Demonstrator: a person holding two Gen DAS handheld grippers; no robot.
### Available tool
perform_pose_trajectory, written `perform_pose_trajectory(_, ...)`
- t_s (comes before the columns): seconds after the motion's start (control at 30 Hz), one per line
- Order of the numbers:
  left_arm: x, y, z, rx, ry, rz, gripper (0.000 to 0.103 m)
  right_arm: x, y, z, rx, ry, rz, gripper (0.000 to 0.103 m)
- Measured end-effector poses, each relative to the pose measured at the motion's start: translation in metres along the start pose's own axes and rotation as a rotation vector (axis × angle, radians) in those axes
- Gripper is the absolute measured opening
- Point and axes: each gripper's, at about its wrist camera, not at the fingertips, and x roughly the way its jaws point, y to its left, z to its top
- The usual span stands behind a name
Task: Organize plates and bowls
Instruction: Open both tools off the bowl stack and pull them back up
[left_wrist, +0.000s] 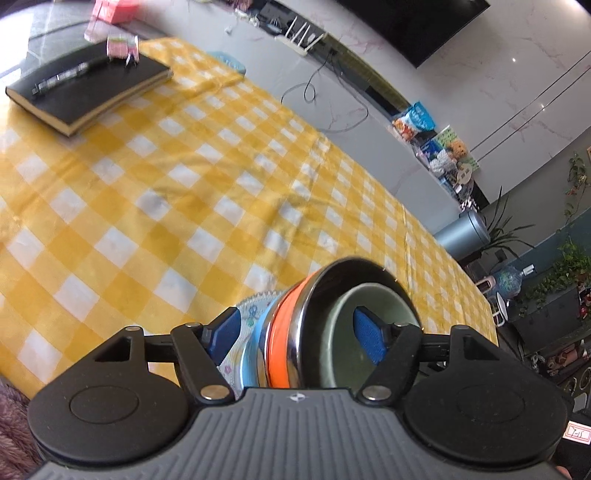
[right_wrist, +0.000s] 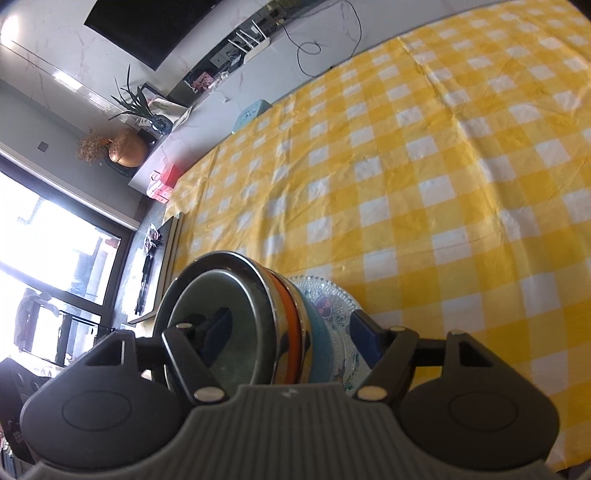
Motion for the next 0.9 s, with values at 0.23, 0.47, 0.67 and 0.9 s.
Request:
perform_pose_trajectory(0.23,-0.053,-0.031,0.002,0.122,-0.212,-0.004,0.079,-0.043,0.015,-0.005,-0.105,-0.157,-0.058,0.071)
perform_pose_trajectory(0.47,-0.102,-0.088,-0.027,0.410,-0.368,-0.028,0.075,-0.098,0.029,-0.025,-0.246,-0.332,-0.103,0.075)
perform_pose_trajectory(0.67,-0.124,-0.118,-0.065,0.655,-0.450,0.090,0.075,-0.144,0.038,-0.062,-0.409,-0.470,-0.164,0.081)
perform_pose_trajectory(0.9,-0.126,-0.126,-0.097,0.740,-0.399,0.201,0.075,-0.168,0.037,-0.099,-0.493,-0.478,-0.192,0.081)
